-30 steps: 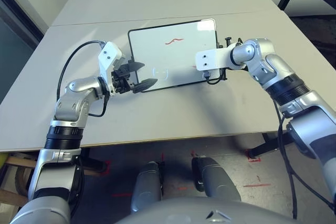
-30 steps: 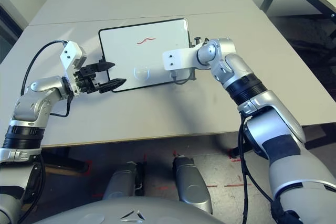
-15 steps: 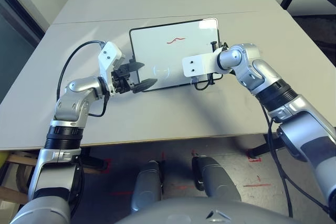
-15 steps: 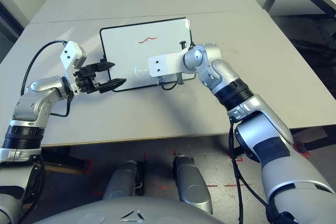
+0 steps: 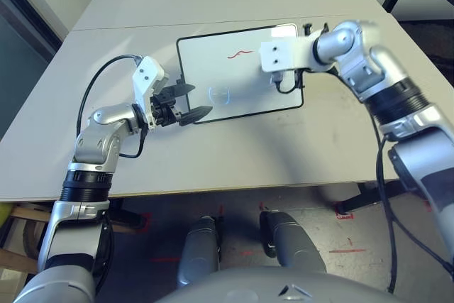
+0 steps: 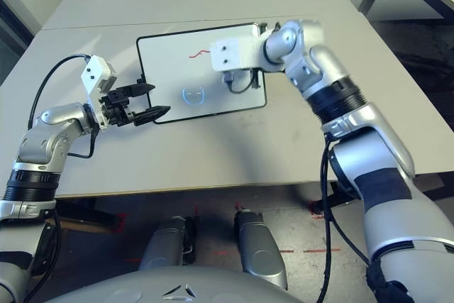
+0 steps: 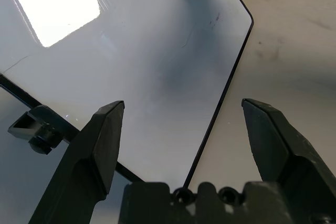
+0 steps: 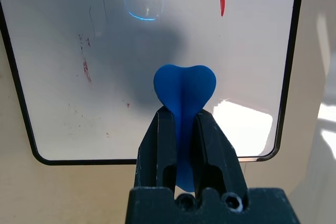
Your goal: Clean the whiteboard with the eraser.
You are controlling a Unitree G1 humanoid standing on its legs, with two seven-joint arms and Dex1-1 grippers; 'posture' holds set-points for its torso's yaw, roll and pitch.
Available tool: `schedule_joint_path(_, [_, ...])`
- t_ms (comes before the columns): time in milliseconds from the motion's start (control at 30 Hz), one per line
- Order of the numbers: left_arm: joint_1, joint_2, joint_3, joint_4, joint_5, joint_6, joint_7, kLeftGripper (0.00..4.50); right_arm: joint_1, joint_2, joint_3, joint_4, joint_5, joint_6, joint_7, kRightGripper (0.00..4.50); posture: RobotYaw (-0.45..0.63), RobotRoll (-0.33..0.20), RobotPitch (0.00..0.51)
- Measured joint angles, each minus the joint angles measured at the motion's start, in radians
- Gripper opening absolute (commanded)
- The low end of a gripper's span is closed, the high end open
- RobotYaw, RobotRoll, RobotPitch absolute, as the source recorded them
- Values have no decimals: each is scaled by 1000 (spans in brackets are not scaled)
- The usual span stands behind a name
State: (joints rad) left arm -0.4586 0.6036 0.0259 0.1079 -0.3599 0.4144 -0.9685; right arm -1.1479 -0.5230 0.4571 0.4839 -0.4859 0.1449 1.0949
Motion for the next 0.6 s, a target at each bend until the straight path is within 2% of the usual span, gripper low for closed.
schedule_joint_path(167, [-2,0,1,32,2,-20,1,4500,-59,16,0,81,-2,-49,-15,194,-102,0,99])
schedule_joint_path(600, [-44,5,13,113,16,-95,20,4500,-225,170,13,462,-16,-211,-128,194,-67,0,88])
